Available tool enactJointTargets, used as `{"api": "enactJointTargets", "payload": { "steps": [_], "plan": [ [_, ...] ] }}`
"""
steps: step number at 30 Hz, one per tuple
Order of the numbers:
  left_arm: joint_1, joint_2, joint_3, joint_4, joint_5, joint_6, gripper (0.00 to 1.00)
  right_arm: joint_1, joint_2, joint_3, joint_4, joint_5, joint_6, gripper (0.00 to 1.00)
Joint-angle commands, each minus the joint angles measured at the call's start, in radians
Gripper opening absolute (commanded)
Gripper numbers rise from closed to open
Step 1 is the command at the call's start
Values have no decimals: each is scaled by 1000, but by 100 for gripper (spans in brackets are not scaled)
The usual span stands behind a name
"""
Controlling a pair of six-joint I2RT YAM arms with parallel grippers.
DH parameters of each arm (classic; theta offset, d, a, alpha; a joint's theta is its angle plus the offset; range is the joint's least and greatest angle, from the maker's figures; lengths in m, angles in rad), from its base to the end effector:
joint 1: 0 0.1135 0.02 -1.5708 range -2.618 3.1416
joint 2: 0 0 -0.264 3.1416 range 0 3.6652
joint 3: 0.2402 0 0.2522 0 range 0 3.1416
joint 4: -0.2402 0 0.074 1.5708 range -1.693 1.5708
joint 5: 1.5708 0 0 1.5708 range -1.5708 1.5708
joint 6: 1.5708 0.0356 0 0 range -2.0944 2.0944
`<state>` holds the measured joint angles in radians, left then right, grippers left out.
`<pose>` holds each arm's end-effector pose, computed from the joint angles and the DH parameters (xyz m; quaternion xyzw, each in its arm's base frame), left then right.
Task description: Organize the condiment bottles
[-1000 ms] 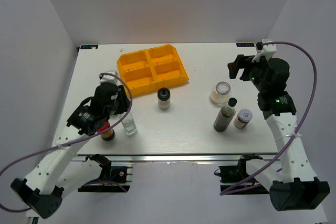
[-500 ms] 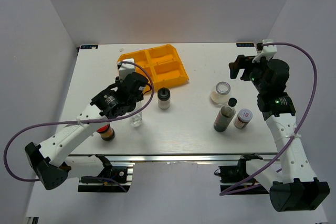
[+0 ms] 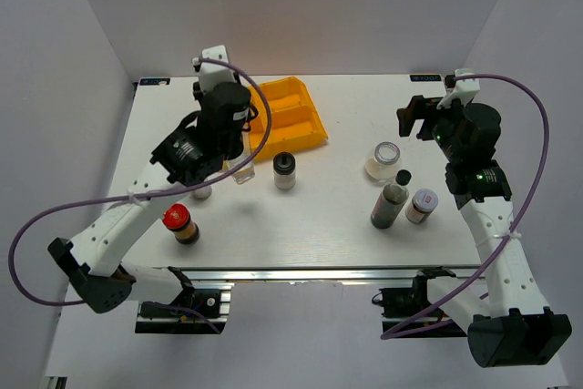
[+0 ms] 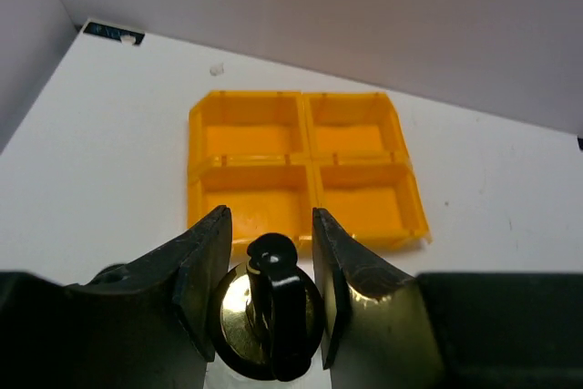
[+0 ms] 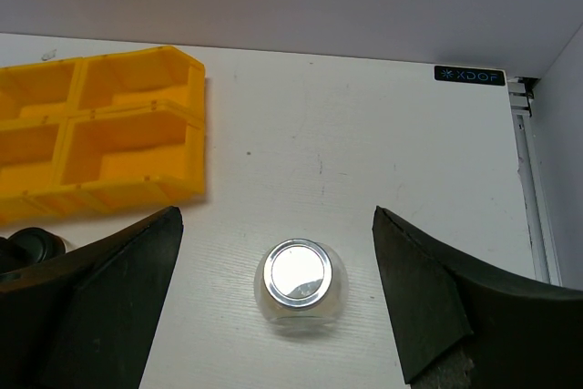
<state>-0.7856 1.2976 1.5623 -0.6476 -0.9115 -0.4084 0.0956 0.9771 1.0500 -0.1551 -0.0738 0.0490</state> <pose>0.2026 -0.1628 0.4539 -0.1024 0.7771 0.0192 0.6206 0.2201 0.0237 0.4010 -0.0421 0.7343 0.0760 0.6733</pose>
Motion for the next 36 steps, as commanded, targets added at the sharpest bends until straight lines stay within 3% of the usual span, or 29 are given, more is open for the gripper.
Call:
{"api": "enactJointTargets", "payload": {
  "steps": [1, 5, 10, 17, 25, 36],
  "plan": [
    [40, 61, 151, 163, -99, 115, 0, 0, 9, 11, 48, 0, -3, 89],
    [152, 188, 255, 206, 29, 135, 0, 0, 31, 21, 39, -1, -3, 89],
    [256, 314, 349, 321, 94, 200, 0, 0, 41, 25, 37, 5, -1, 89],
    [342, 525, 515, 462, 186, 249, 0, 0, 61, 24, 37, 20, 0, 89],
    [391, 764, 689, 476, 232, 234, 0, 0, 104, 36, 31, 62, -9, 89],
    [419, 807, 553, 595, 272, 211, 0, 0, 129, 44, 22, 66, -12, 89]
  ]
}}
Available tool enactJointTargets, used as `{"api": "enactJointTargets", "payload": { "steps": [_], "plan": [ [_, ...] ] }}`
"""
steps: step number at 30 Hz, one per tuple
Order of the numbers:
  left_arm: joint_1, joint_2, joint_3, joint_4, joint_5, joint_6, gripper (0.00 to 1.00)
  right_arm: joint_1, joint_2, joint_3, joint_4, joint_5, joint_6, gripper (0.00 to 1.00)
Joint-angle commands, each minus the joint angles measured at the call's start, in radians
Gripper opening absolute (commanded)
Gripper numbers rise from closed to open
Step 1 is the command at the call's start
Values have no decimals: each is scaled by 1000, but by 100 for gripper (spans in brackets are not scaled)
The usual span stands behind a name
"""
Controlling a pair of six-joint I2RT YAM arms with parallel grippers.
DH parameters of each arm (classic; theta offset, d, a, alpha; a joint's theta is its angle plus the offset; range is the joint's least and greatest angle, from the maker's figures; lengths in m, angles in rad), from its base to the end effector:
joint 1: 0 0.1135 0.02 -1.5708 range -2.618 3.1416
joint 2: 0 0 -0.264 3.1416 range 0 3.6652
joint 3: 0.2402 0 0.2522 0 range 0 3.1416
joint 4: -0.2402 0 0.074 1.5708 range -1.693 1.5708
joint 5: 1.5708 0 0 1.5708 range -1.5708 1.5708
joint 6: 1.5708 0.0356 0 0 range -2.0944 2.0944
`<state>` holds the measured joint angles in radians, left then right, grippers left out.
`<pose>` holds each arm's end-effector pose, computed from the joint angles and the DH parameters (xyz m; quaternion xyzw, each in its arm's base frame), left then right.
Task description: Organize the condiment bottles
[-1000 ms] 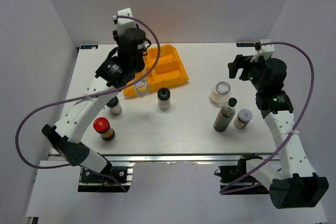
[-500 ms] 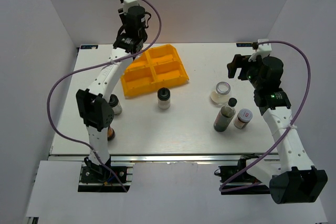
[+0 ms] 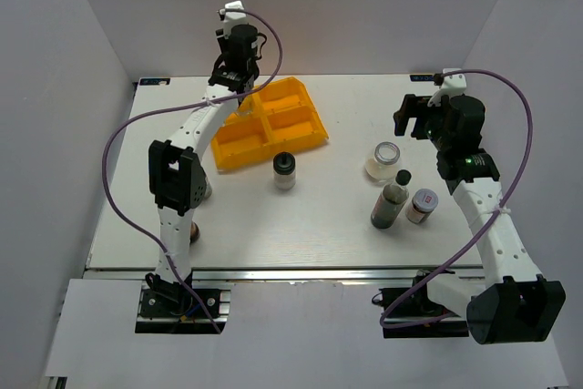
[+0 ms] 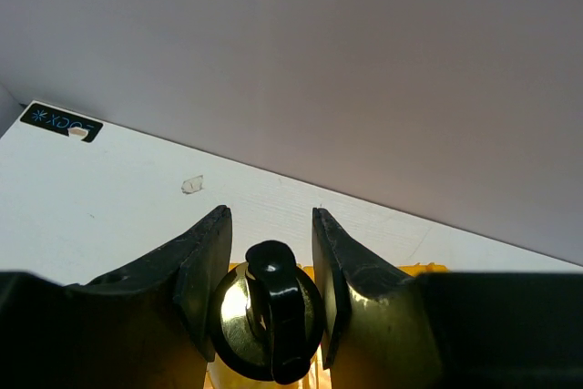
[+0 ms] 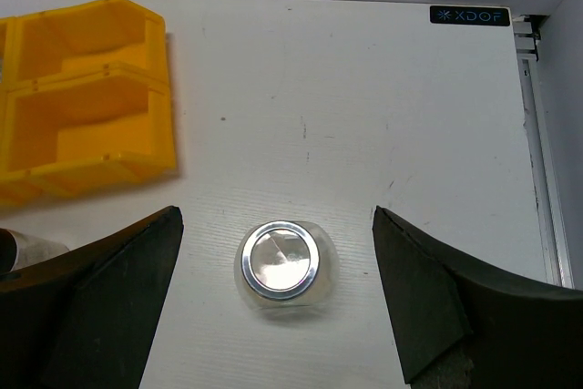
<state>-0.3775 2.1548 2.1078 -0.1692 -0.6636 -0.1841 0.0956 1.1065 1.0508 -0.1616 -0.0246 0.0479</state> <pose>0.4847 -0.1686 0.3603 -0.1320 0.7530 0.0797 0.6396 0.2555 0.0254 0.3722 -0.0263 0.7791 0.0545 0.6239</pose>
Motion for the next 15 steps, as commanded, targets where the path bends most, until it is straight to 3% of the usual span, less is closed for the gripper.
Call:
{"api": "enactJointTargets", "payload": {
  "steps": [1, 9, 11, 13, 15],
  "plan": [
    [11, -49, 1, 123, 21, -18, 0, 0, 1, 44, 28, 17, -11, 89],
    [17, -91, -173, 163, 36, -57, 0, 0, 16, 52, 8, 17, -19, 89],
    [19, -108, -199, 191, 44, -60, 28, 0, 12, 54, -4, 15, -25, 89],
    [19, -130, -238, 191, 73, -63, 46, 0, -5, 49, -12, 6, -36, 89],
    [19, -147, -270, 201, 88, -71, 58, 0, -22, 35, -12, -23, -37, 89]
  ]
}}
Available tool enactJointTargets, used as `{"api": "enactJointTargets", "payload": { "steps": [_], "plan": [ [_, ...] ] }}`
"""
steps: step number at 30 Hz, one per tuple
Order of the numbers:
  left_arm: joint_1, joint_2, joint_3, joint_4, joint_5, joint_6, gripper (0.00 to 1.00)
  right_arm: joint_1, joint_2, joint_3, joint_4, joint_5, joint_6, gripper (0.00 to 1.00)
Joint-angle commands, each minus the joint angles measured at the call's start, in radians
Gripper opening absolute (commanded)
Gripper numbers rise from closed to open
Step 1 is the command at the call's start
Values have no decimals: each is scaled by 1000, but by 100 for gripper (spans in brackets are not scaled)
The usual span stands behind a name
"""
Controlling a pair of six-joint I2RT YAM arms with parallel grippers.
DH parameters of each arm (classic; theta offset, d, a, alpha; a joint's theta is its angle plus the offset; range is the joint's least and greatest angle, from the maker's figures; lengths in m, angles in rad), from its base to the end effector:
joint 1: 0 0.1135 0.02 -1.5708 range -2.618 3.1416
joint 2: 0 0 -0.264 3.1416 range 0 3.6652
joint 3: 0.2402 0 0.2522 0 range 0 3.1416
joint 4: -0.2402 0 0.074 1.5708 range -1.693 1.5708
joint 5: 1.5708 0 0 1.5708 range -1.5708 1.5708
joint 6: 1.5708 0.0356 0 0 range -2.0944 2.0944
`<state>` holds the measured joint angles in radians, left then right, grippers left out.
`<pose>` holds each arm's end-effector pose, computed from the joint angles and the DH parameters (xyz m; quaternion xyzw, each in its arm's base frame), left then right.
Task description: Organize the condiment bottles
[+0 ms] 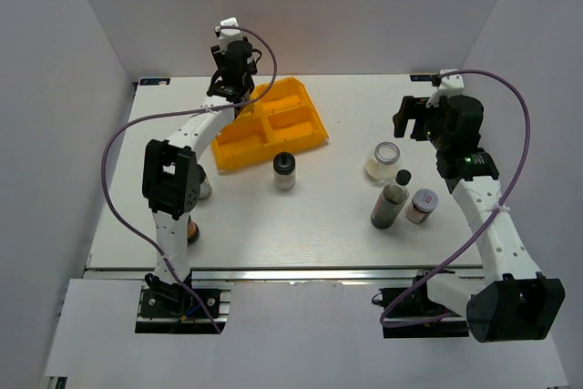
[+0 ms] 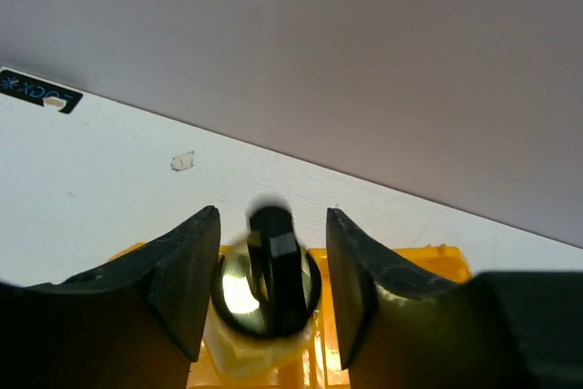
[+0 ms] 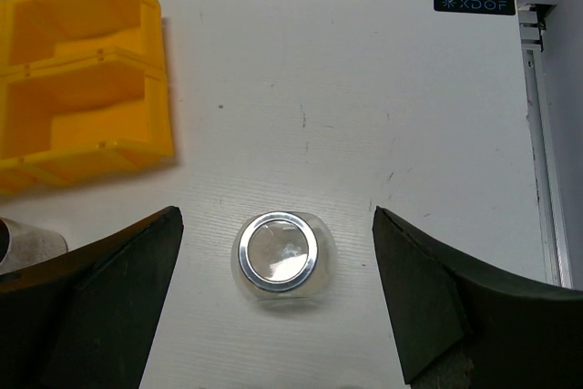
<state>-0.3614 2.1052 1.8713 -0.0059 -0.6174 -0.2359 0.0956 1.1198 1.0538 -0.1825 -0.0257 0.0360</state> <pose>0.4813 -0.1599 0.3178 -0.1402 0.7597 0.0553 0.6325 0.2583 0.0257 0.3679 -0.0314 0.7886 0.0505 0.6120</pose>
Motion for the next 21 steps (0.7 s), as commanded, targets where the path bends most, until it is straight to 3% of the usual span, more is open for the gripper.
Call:
{"api": "enactJointTargets", "payload": {
  "steps": [1, 8, 12, 21],
  "plan": [
    [2, -105, -61, 46, 51, -22, 62, 0, -54, 26, 11, -32, -28, 89],
    [2, -166, -83, 17, 99, -22, 96, 0, -132, 18, -40, -124, -31, 89],
    [2, -192, -84, 6, 123, -16, 98, 16, -184, 5, -95, -174, -31, 89],
    [2, -250, -31, -126, 192, -22, 98, 128, -276, -11, -244, 64, 120, 89]
  ]
}}
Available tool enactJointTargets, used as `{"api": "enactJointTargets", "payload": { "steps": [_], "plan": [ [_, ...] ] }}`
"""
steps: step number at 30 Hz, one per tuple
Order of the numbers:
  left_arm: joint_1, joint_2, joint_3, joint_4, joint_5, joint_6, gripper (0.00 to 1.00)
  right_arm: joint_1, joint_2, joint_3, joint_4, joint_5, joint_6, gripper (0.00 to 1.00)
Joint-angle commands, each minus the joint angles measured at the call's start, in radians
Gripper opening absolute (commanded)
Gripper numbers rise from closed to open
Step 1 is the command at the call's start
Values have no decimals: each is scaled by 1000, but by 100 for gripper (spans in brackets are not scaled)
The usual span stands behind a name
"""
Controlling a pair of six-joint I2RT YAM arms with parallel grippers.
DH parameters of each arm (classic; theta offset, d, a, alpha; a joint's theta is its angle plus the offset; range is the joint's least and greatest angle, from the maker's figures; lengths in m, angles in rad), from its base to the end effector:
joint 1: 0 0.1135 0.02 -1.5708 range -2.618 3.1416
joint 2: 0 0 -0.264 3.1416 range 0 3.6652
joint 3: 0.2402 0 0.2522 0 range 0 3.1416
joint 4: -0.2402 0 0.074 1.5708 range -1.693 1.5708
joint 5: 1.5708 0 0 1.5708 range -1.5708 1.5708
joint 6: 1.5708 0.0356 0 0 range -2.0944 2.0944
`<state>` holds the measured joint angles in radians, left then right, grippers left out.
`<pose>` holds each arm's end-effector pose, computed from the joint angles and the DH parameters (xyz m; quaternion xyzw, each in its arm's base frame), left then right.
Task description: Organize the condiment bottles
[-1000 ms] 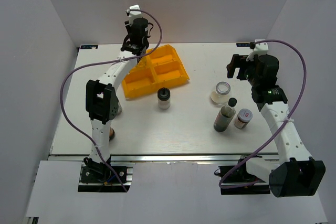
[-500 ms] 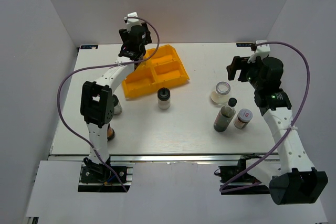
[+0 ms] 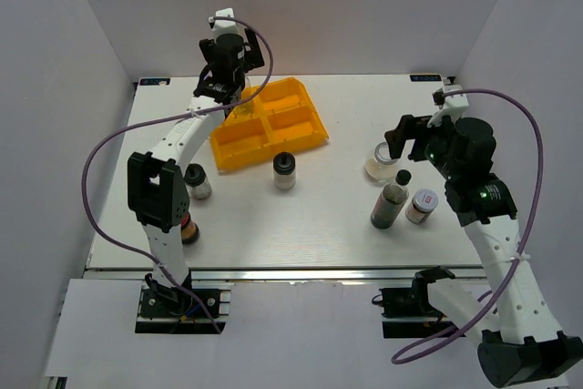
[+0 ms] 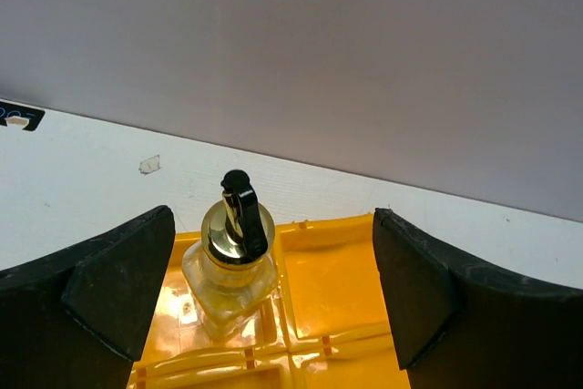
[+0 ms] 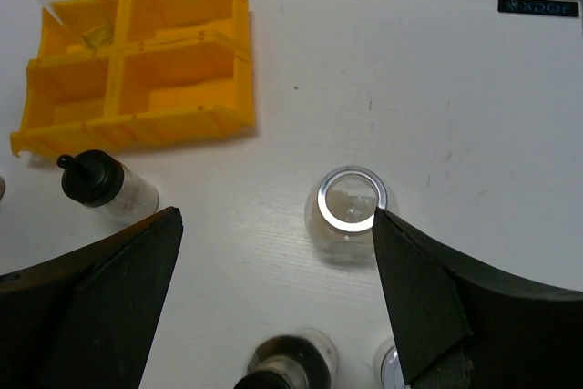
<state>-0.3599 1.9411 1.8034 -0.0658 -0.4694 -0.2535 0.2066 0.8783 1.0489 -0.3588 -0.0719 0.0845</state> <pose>0.4455 -0.1504 0.3640 -0.1066 0.7608 -0.0136 0.6401 0.1857 0.0415 0.3969 -0.0698 0.7671 0.1198 0.6264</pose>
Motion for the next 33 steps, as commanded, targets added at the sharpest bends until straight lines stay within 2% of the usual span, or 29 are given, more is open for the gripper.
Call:
{"api": "enactJointTargets", "payload": {
  "steps": [1, 5, 12, 17, 22, 25, 28, 29, 33],
  "plan": [
    [-1, -99, 36, -75, 52, -12, 98, 36, -39, -6, -116, 166, 86, 89],
    [1, -169, 14, -135, 69, -33, 98, 82, -71, -42, -176, 244, 121, 89],
    [1, -428, -133, -267, 52, -82, 98, 158, -113, -107, -215, 317, 135, 89],
    [1, -635, -413, -247, 52, -142, 98, 217, -98, -161, -206, 412, 141, 89],
    [1, -823, -598, -238, 45, -211, 98, 257, -88, -219, -154, 503, 138, 80],
    [1, -883, -660, -278, 3, -256, 98, 260, -93, -240, -126, 524, 144, 69],
    [1, -935, -719, -279, -18, -273, 98, 264, -104, -257, -103, 517, 144, 51],
    [1, -944, -728, -284, -23, -276, 98, 264, -113, -260, -97, 512, 144, 40],
    [1, -982, -748, -315, -54, -296, 98, 270, -144, -248, -69, 469, 136, 18]
  ]
}}
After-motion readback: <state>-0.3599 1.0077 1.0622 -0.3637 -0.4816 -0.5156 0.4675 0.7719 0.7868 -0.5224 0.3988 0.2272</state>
